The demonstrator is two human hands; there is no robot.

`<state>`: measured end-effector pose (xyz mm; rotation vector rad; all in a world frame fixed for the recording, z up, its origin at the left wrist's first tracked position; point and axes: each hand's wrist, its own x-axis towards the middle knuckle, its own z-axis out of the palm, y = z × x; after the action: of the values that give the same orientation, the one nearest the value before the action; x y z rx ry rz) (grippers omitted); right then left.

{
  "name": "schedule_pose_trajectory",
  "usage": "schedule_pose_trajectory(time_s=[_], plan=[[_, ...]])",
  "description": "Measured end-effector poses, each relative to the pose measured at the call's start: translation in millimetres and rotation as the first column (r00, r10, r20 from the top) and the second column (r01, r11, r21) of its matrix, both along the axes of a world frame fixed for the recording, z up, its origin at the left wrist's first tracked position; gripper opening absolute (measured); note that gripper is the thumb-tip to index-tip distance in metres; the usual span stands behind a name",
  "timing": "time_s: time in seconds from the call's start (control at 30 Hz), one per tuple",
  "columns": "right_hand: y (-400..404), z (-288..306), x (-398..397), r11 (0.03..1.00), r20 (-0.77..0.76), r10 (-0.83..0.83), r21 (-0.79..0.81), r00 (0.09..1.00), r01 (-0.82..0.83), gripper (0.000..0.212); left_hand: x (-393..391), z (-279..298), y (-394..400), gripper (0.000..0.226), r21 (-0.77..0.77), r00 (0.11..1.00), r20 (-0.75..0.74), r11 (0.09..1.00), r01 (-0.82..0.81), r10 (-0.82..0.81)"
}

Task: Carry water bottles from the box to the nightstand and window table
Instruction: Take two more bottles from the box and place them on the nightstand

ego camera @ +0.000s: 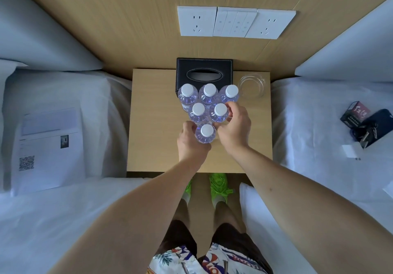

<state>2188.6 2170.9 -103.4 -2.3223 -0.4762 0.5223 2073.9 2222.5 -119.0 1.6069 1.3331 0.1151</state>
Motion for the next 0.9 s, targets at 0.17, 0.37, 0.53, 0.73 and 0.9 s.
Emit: schedule_pose_trajectory(time_s=[0.17,0.37,0.53,0.73,0.9], plan=[[-5.9,-3.0,-0.5,0.998,0.0,0.014,0.055,1.0,-0.014,0.06,2.6,-3.3,-4.5,0.051,0.077,0.999,-0.051,0.997,0.004,0.0],[-10.3,-7.1,-1.5,0.996,-0.007,0.014,0.083,1.0,-0.013,0.058,5.7,-3.9,-5.5,0.046,0.102,1.0,-0.005,0.995,-0.022,0.022],[-12.8,-9.0,0.3,0.997,-0.002,0.024,0.075,1.0,-0.024,0.056,10.0,-8.5,-8.6,0.05,0.117,0.998,0.002,0.991,-0.064,0.064],[-18.5,-7.4,1.2,0.995,0.019,0.097,0.026,0.995,-0.098,0.059,5.5,-12.3,-8.8,0.057,0.082,0.996,-0.09,0.997,0.002,0.005],[-27.8,1.2,5.5,0.982,-0.009,0.162,-0.096,0.987,-0.162,0.071,-3.1,-2.9,3.2,0.073,0.078,0.961,-0.256,0.989,0.128,-0.104]])
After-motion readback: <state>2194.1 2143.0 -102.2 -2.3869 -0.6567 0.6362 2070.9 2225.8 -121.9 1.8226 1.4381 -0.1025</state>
